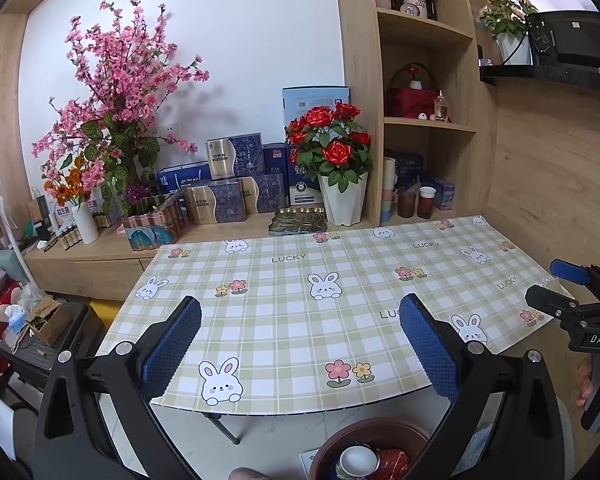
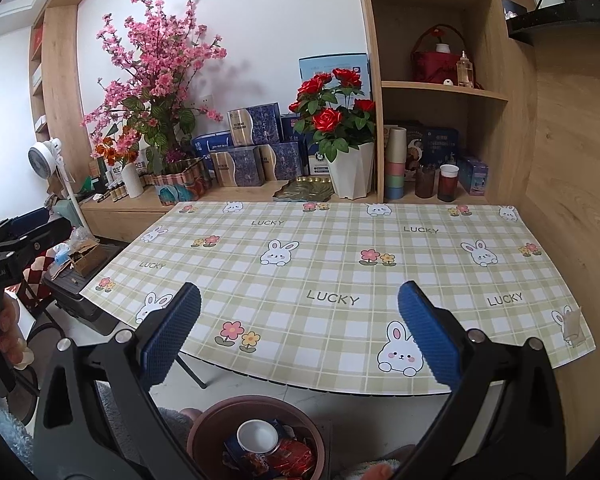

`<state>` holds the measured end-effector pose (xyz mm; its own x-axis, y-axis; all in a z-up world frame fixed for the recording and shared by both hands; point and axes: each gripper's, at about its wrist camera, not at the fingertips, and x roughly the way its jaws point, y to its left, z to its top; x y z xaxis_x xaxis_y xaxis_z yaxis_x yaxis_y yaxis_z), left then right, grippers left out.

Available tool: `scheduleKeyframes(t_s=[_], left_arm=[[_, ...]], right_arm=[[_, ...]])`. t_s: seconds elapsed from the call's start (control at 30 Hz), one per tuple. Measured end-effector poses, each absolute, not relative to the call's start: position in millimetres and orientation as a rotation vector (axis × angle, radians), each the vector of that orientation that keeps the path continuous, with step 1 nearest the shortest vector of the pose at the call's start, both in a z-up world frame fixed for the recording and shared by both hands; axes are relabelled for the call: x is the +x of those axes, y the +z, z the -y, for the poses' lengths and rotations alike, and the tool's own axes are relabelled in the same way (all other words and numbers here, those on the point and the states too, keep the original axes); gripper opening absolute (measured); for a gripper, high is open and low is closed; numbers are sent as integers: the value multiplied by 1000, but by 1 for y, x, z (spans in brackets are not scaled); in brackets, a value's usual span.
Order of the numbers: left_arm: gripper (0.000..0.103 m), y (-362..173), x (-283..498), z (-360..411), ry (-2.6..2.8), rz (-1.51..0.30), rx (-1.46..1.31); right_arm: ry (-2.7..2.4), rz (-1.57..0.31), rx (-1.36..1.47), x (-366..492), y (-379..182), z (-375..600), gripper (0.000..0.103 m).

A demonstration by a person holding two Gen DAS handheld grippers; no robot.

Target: Collect trash

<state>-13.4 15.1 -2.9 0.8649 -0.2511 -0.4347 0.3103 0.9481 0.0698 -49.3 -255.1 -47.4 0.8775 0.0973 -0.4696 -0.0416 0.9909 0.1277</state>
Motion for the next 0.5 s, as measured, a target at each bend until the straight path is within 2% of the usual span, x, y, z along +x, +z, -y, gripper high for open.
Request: scheduleKeyframes(t_s=[0.5], left_arm=[[97, -6, -14, -11, -296, -447, 159]], right_arm=[[72, -487, 115, -48, -46, 256, 97]])
